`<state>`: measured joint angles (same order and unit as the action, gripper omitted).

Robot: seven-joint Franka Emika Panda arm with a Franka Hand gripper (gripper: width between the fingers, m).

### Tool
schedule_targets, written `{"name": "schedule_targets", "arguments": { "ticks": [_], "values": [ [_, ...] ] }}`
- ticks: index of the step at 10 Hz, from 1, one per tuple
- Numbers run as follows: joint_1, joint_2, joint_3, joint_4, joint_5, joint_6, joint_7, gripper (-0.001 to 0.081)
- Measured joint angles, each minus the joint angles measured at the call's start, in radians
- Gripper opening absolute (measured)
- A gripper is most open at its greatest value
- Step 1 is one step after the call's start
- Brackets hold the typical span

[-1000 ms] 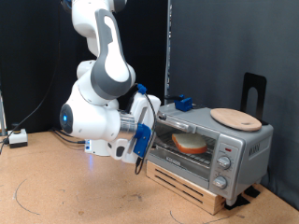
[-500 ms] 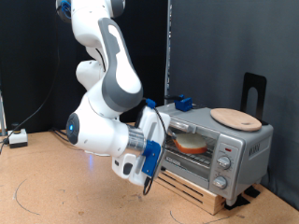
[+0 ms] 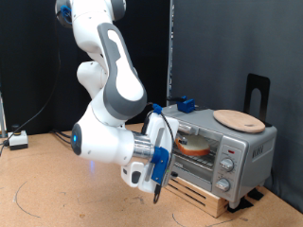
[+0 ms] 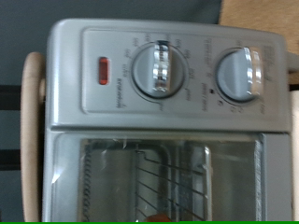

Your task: Make a piece of toast with the oven

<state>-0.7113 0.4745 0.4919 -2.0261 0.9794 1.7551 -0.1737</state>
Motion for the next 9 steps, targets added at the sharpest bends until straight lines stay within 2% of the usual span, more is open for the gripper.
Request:
{"name": "schedule_targets", "arguments": {
  "ticks": [2,5,7,9],
  "values": [
    [0.021,0.092,0.002,0.098,-0.033,-0.039,0.024,0.0809],
    [0.076,0.213,-0.004,0.22,-0.132,-0.043,0.111,0.0809],
    [0.102,0.274,-0.015,0.255,-0.199,-0.039,0.105,0.0809],
    [0.11,0.308,-0.015,0.259,-0.208,-0.015,0.078,0.0809]
  ]
}}
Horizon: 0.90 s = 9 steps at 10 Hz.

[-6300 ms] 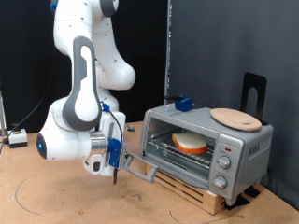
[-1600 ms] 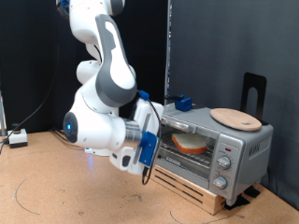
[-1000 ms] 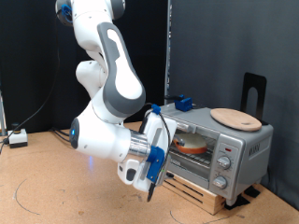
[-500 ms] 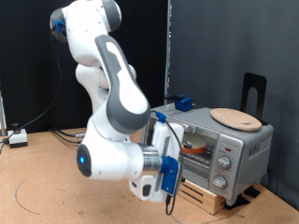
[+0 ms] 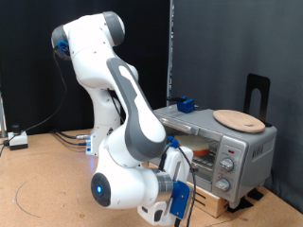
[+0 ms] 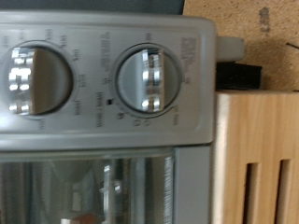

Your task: Make a piece of toast with the oven

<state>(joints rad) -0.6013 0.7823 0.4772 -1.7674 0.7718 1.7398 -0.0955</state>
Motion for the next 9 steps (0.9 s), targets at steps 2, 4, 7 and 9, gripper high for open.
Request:
{"name": "schedule_targets", "arguments": {
  "ticks": [2,4,7,9],
  "values": [
    [0.006,0.02,0.014,-0.006,0.032,0.057,-0.038,0.0809],
    [0.014,0.041,0.036,-0.01,0.06,0.078,-0.051,0.0809],
    [0.04,0.059,0.064,-0.014,0.073,0.097,-0.063,0.0809],
    [0.059,0.06,0.074,-0.022,0.093,0.133,-0.063,0.0809]
  ]
}}
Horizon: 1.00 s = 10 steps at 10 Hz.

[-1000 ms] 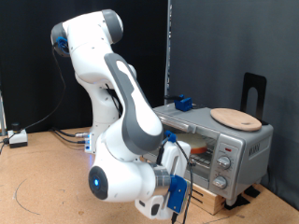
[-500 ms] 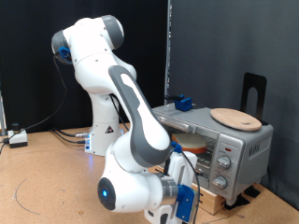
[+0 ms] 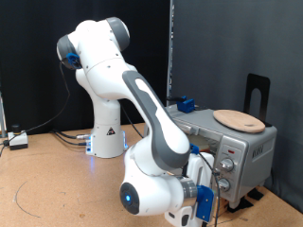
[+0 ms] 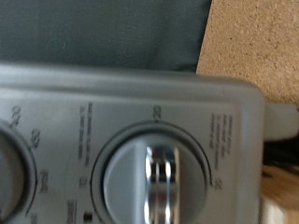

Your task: Make a piece of toast with the oven

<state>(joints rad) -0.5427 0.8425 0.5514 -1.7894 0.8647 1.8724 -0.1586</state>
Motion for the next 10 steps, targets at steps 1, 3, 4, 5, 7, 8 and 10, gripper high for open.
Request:
{"name": "schedule_targets", "arguments": {
  "ticks": [1,3,4,5,7,8,10],
  "values": [
    [0.007,0.0,0.004,-0.003,0.009,0.014,0.0,0.0809],
    [0.018,0.001,0.008,-0.008,0.021,0.029,0.0,0.0797],
    [0.023,0.002,0.008,-0.011,0.025,0.031,0.0,0.0797],
    [0.025,0.002,0.008,-0.016,0.028,0.031,0.0,0.0628],
    [0.025,0.002,0.008,-0.027,0.033,0.035,0.0,0.0444],
    [0.025,0.002,0.008,-0.033,0.039,0.043,0.0,0.0308],
    [0.022,-0.002,0.012,-0.036,0.057,0.036,0.0,0.0125]
  ]
}}
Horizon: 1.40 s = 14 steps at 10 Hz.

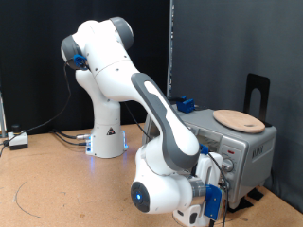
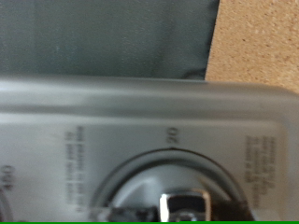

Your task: Make a piece of toast with the oven

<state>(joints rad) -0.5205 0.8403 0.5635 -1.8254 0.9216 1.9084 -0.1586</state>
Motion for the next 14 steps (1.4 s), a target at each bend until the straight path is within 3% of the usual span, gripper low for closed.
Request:
{"name": "schedule_targets", "arguments": {
  "ticks": [3,7,8,14],
  "values": [
    [-0.005,-0.003,0.004,-0.012,0.026,0.007,-0.033,0.01],
    [-0.068,-0.02,0.056,-0.1,0.146,0.085,-0.492,0.01],
    [-0.076,-0.019,0.06,-0.107,0.158,0.087,-0.564,0.01],
    [-0.077,-0.018,0.059,-0.107,0.157,0.087,-0.574,0.01]
  ]
}}
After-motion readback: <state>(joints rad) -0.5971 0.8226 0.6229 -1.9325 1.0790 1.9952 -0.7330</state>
